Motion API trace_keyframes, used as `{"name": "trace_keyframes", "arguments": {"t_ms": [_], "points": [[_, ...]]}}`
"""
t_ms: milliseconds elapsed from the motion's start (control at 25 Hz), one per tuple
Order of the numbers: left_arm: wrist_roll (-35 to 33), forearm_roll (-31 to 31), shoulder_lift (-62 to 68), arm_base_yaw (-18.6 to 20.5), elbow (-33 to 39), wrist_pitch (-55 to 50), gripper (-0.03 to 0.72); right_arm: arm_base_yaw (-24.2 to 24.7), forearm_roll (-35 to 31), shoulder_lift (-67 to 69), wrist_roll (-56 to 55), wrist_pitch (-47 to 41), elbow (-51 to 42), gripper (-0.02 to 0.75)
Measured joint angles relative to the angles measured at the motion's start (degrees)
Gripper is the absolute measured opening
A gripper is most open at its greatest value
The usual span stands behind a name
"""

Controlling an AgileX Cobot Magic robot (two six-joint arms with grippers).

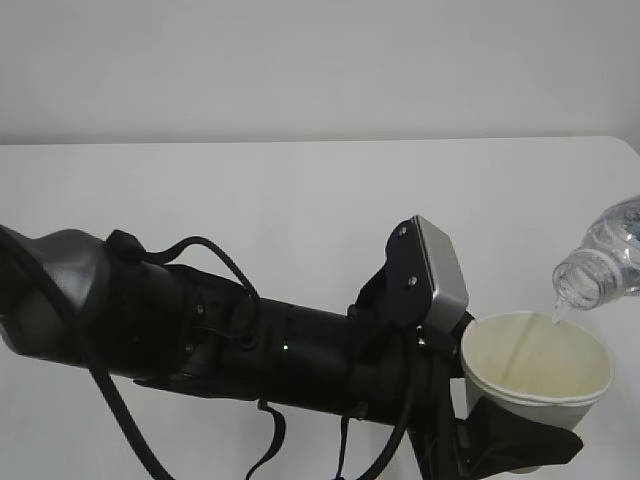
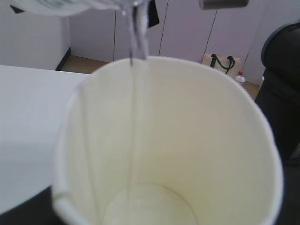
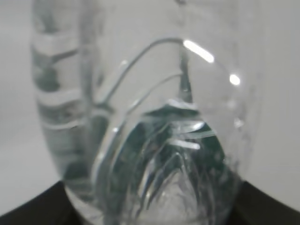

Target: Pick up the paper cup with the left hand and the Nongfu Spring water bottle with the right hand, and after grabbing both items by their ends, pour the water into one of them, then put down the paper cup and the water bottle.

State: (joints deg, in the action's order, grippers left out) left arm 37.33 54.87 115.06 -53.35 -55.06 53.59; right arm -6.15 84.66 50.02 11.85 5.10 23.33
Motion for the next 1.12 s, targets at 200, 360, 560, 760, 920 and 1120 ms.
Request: {"name": "trace_keyframes", "arguments": {"t_ms": [200,360,560,760,920,1120], "points": [[0.0,0.0,0.0,0.0,0.0,0.0,0.463,0.0,0.04,0.0,0.0,0.1,0.0,0.419],[0.0,0.0,0.0,0.0,0.0,0.0,0.463,0.0,0.13,0.0,0.0,0.1,0.0,0.418],[0.0,0.0,0.0,0.0,0.0,0.0,0.463,0.0,0.13,0.0,0.0,0.2,0.0,0.418],[0.0,0.0,0.0,0.0,0.0,0.0,0.463,0.0,0.13,0.0,0.0,0.2,0.0,0.418],[0.0,-0.05,0.0,0.0,0.0,-0.04,0.463,0.0,0.59,0.0,0.0,0.2,0.0,0.418],[0.0,-0.05,0.0,0.0,0.0,-0.13,0.463,0.0,0.63,0.0,0.0,0.2,0.0,0.418]]}}
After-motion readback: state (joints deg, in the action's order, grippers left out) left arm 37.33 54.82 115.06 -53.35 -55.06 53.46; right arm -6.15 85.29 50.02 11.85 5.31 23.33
